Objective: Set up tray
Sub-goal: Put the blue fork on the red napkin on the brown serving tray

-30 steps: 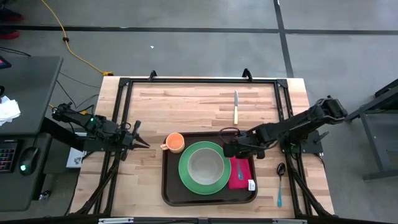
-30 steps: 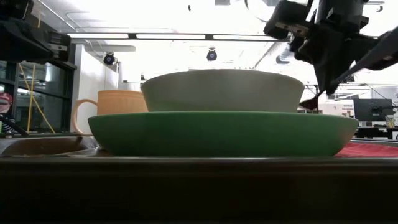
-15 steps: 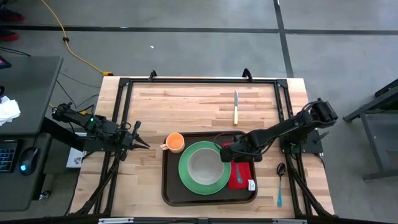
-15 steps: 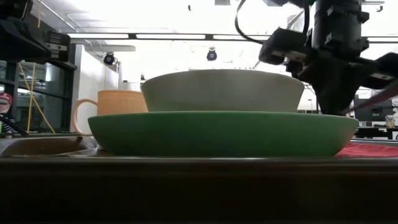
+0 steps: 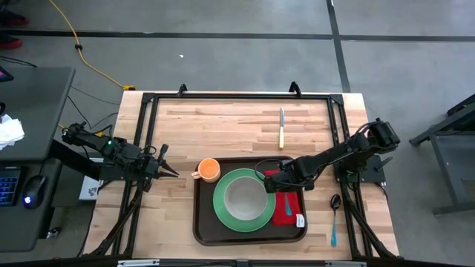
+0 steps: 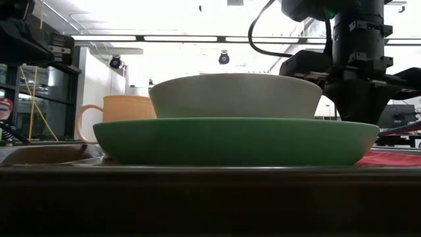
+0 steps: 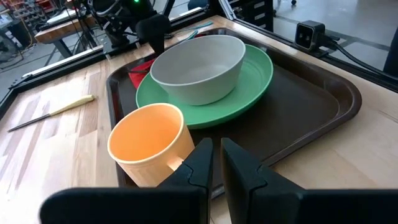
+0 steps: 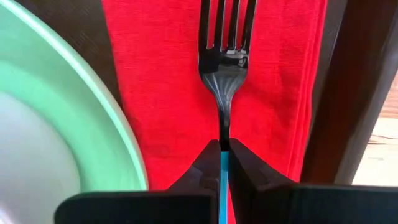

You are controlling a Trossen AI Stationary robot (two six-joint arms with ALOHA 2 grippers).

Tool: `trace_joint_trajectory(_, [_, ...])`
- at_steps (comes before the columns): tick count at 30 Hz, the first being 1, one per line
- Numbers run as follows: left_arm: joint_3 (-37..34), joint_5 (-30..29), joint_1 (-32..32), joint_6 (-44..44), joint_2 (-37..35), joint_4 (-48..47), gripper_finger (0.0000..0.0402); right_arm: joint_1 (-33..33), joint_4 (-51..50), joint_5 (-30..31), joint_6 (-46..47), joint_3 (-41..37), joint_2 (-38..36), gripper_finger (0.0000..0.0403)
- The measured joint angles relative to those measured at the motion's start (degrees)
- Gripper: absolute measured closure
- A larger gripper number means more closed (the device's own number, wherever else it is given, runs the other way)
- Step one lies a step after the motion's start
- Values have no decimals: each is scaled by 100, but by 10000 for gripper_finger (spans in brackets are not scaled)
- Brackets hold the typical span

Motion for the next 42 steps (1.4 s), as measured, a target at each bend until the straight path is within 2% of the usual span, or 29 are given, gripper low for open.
trace_joint_trajectory(18, [0,-2,0,2,0,-2,339,-4,463,-140,-121,2,562,403])
trace_joint_trajectory(42, [0,-2,0,2,0,-83,339,-4,449,-388,-235,-2,573,403])
